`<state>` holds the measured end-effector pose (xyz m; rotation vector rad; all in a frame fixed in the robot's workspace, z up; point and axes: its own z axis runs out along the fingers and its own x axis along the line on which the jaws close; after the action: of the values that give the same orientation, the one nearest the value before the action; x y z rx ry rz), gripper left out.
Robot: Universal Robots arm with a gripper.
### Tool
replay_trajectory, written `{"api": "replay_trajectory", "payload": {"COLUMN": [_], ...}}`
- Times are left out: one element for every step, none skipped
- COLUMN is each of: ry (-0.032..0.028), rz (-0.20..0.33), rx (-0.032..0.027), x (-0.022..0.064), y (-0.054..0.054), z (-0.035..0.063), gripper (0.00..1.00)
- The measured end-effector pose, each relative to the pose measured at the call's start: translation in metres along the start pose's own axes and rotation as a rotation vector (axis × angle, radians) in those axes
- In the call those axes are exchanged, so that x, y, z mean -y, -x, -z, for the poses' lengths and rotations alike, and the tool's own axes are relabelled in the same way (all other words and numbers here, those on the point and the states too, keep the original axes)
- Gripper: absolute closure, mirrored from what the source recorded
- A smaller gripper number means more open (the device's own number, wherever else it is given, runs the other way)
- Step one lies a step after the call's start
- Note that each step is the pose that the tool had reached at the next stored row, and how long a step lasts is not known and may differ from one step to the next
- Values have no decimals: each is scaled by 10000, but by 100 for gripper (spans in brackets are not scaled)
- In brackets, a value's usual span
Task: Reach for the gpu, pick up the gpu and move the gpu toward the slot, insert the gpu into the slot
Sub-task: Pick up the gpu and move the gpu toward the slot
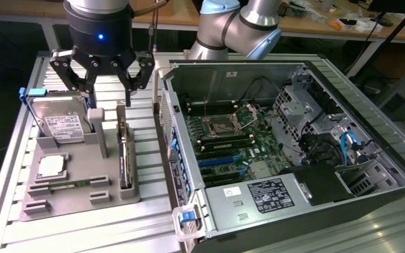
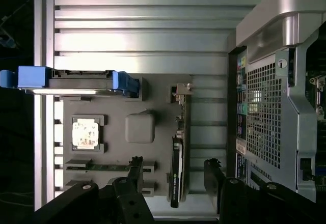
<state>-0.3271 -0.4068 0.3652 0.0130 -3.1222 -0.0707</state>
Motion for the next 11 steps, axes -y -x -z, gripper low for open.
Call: {"api": "replay_trajectory", "payload": {"ry": [-29, -86, -129, -132, -133, -133, -133, -133, -133, -133, -136], "rz": [0, -2, -3, -3, -2, -2, -3, -3, -3, -2, -2], "rx": [1, 1, 2, 1, 0, 1, 0, 0, 1, 0, -1], "x": [12, 28, 38, 43, 51, 58, 65, 72, 82, 93, 105], "y": [0, 0, 0, 0, 1, 1, 2, 2, 2, 3, 3], "z": [-6, -14, -24, -40, -61, -81, -100, -121, -144, -162, -176], "gripper": [40, 40, 40, 40, 40, 40, 40, 40, 40, 40, 40]}}
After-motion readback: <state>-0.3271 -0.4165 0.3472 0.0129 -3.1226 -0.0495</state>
